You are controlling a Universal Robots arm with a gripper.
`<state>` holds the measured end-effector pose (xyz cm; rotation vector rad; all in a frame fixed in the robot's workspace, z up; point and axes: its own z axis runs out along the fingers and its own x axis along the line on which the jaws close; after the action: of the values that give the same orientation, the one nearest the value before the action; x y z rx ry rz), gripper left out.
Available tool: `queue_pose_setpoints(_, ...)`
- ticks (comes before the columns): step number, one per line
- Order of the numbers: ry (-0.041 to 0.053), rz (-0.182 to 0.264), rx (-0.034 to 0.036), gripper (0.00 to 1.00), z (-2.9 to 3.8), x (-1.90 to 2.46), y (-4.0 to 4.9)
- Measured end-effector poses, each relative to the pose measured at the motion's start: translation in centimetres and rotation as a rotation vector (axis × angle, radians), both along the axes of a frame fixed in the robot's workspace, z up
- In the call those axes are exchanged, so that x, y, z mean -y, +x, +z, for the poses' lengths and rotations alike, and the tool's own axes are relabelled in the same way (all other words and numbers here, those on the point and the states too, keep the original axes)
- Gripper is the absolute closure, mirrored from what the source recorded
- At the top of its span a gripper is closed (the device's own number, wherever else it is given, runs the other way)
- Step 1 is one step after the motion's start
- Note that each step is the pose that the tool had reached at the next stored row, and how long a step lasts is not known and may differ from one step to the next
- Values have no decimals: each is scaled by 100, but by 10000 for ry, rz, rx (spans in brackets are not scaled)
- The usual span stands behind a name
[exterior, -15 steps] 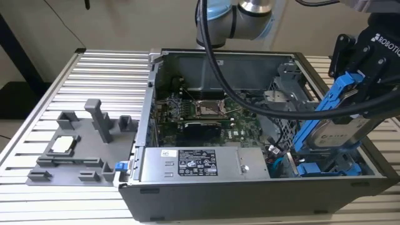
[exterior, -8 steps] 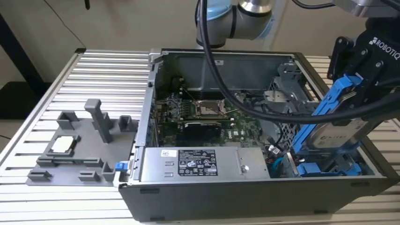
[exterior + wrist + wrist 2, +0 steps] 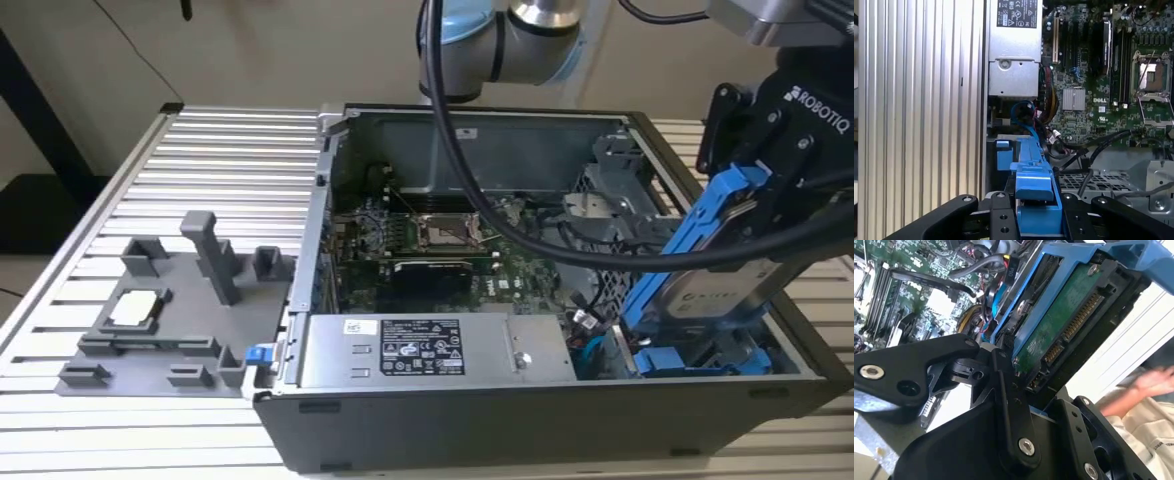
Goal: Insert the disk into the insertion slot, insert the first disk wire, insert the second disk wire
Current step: 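Insert the disk into the insertion slot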
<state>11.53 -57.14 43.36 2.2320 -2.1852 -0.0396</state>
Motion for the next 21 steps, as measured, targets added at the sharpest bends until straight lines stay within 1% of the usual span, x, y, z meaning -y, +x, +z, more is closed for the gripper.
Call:
queue_pose_setpoints(4,-1,-1,22,67,-41,0,1)
queue_pose_setpoints(11,-1,-1,68,67,-89,0,2)
queue_pose_setpoints(14,-1,10,113,67,-104,0,3)
queue_pose_setpoints(21,1,12,114,67,-152,3,18)
